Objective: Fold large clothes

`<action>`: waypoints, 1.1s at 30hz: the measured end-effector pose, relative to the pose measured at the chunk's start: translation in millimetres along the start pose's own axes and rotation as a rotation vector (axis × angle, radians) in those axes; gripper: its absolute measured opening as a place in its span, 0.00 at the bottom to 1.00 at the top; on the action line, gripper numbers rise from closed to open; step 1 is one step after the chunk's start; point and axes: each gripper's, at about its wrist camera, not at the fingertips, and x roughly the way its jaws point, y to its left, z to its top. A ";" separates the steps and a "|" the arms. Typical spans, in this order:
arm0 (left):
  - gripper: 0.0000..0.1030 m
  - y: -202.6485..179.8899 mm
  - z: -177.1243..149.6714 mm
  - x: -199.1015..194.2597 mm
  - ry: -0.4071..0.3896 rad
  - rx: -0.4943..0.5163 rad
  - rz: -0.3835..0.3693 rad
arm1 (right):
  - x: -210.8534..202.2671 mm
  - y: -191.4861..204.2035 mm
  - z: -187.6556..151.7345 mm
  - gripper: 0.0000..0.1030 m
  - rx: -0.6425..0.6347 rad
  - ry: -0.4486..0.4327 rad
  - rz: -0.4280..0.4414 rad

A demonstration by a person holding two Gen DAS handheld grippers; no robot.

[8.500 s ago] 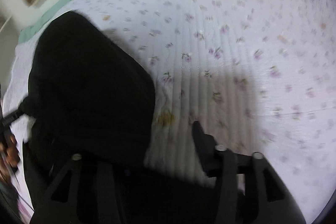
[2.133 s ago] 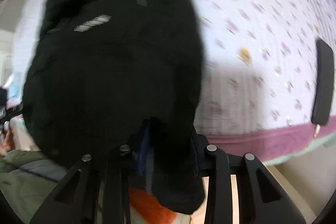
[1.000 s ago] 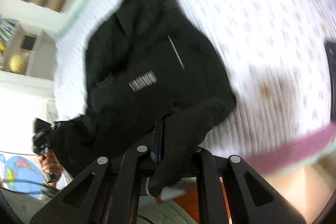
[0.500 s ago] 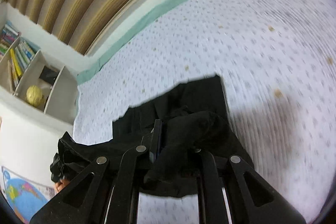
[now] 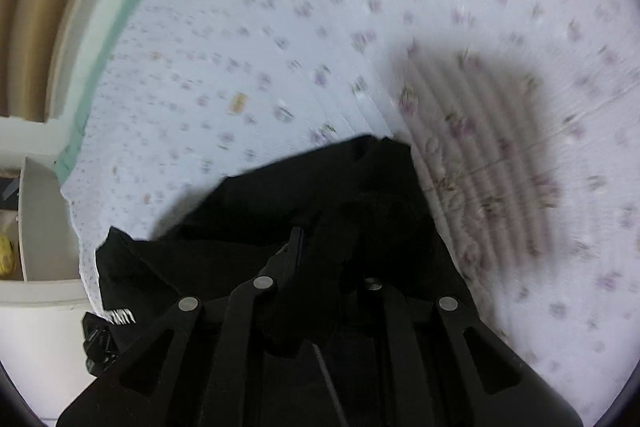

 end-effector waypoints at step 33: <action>0.80 -87.3 1.2 -52.6 -0.107 0.555 0.331 | -59.8 10.2 6.1 0.85 -0.408 -0.121 -0.119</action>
